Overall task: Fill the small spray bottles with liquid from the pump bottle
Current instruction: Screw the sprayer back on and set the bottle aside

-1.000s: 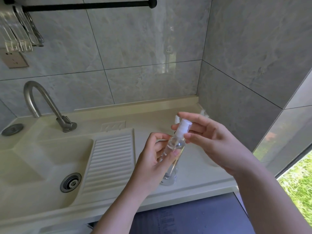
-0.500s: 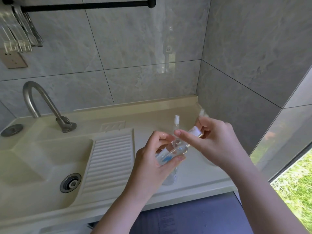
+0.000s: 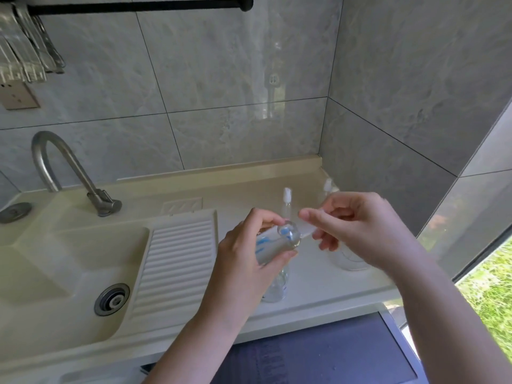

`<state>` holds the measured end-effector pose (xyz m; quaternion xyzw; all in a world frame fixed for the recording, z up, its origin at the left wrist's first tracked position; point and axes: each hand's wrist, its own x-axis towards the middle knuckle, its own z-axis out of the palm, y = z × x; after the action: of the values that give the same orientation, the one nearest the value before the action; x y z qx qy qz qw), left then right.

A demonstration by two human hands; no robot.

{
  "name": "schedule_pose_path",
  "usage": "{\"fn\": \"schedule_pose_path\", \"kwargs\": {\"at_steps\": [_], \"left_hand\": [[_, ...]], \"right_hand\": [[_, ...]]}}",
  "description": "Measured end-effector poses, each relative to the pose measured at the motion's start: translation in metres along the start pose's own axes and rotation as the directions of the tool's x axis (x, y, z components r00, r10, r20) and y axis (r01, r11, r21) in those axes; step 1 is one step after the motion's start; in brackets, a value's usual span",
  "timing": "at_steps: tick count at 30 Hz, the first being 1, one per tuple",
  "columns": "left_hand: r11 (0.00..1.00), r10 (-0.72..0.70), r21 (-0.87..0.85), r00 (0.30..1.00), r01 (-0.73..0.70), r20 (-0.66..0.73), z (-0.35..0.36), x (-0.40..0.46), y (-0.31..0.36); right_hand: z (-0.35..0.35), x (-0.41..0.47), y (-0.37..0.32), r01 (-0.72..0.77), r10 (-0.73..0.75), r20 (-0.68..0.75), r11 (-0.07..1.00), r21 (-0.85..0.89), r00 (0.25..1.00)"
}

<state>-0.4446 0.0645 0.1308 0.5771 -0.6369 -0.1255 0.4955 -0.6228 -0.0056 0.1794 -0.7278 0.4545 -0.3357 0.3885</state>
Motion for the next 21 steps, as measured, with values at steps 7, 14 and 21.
{"fn": "schedule_pose_path", "kwargs": {"at_steps": [7, 14, 21], "left_hand": [[1.0, -0.018, 0.024, 1.0, 0.018, -0.003, 0.0, 0.0, -0.005], [1.0, -0.004, 0.01, 1.0, 0.004, 0.025, 0.006, -0.002, -0.003], [0.993, -0.093, -0.073, 0.993, 0.098, 0.066, 0.014, -0.006, -0.005]], "right_hand": [[-0.003, 0.0, -0.001, 0.065, -0.063, 0.082, 0.997, -0.032, 0.995], [0.008, -0.002, 0.004, 0.018, -0.041, -0.136, 0.986, -0.165, 0.99], [0.002, -0.001, 0.011, 0.014, -0.017, 0.024, 0.991, 0.136, 1.0]]}}
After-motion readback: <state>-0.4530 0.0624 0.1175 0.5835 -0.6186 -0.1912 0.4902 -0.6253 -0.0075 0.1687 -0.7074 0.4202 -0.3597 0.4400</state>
